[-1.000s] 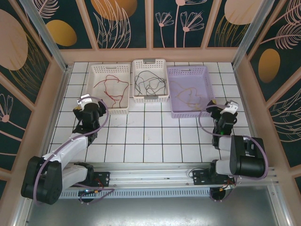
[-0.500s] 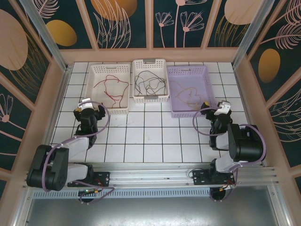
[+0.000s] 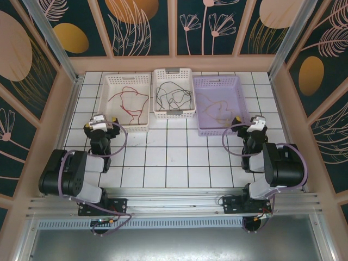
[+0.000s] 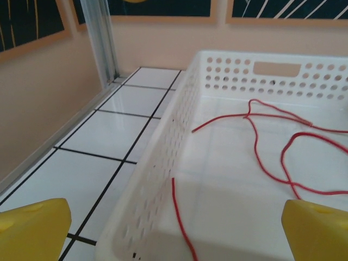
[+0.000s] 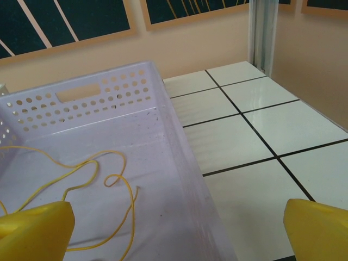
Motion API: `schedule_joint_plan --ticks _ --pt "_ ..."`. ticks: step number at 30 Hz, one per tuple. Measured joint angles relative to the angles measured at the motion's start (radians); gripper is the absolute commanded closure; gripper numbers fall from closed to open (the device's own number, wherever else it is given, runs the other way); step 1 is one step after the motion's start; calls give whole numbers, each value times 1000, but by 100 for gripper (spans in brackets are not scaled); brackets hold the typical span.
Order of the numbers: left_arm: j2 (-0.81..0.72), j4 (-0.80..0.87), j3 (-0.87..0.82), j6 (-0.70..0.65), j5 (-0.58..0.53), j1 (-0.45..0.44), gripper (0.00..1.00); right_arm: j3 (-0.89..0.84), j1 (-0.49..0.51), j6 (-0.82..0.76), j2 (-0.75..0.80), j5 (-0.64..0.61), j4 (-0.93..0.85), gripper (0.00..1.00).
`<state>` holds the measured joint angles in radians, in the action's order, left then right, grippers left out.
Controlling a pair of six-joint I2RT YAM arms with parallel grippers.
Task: Untangle the cables
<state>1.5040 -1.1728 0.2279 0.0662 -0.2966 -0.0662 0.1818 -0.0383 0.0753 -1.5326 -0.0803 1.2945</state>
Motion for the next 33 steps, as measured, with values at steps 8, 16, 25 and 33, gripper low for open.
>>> schedule_joint_plan --ticks 8,16,25,33 --pt "22 -47 2 11 77 43 1 4 9 -1 0 -15 -6 1" --pt "22 -102 -12 43 8 43 2 14 14 -18 0 -24 -20 1" --pt "22 -111 -19 43 0 43 2 14 14 -18 0 -24 -20 1" --pt "22 -110 -19 43 0 43 2 14 14 -18 0 -24 -20 1"
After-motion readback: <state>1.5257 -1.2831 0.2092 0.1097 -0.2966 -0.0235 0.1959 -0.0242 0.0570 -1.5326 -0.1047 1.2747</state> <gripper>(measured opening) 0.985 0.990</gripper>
